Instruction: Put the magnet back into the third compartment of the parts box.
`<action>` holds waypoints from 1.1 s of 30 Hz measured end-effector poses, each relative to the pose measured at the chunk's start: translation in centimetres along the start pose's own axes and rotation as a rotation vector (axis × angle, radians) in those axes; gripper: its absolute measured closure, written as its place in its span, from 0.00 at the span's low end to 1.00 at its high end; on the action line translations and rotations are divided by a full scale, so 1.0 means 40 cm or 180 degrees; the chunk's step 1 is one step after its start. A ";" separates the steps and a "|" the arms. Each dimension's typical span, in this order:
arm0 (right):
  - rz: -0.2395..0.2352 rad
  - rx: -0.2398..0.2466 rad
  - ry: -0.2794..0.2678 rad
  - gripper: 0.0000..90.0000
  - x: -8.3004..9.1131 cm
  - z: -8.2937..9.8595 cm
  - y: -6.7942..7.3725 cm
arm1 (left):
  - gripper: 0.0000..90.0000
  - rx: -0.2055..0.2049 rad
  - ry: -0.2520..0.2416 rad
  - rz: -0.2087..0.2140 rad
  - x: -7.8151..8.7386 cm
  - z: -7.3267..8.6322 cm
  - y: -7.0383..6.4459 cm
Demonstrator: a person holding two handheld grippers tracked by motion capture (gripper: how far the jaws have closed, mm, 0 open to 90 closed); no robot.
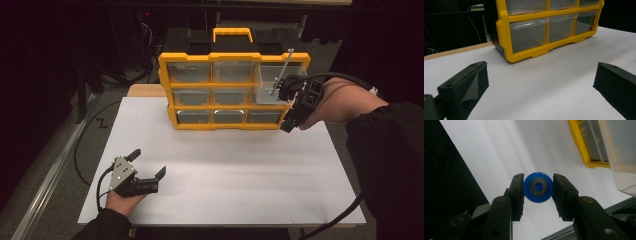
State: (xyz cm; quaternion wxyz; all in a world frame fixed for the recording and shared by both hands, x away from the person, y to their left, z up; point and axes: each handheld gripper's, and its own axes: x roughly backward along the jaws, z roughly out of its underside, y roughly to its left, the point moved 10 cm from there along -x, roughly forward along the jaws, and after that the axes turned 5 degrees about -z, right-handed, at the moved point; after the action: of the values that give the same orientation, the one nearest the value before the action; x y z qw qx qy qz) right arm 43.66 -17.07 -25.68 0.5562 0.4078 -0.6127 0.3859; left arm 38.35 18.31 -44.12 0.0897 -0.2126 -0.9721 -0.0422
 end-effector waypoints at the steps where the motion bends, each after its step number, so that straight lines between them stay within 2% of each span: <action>1: 0.0011 -0.0020 0.0007 0.72 0.007 0.000 -0.002 | 0.00 -0.0003 0.0001 0.0000 0.001 0.000 0.000; 19: 0.0067 -0.0053 0.0023 0.72 0.080 -0.023 -0.027 | 0.00 -0.0003 -0.0009 -0.0012 0.001 -0.001 0.000; 31: 0.0122 -0.0076 -0.0022 0.72 0.128 -0.052 -0.063 | 0.00 -0.0001 -0.0004 -0.0013 0.001 -0.001 0.002; 33: 0.0154 -0.0137 -0.0016 0.72 0.133 -0.053 -0.076 | 0.00 -0.0001 -0.0010 -0.0017 0.002 -0.002 0.002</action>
State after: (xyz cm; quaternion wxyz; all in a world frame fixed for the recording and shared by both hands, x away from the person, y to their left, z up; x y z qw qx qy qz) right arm 47.00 -16.60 -20.13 0.5538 0.3817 -0.6320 0.3849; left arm 38.32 18.41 -44.02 0.0880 -0.2101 -0.9728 -0.0423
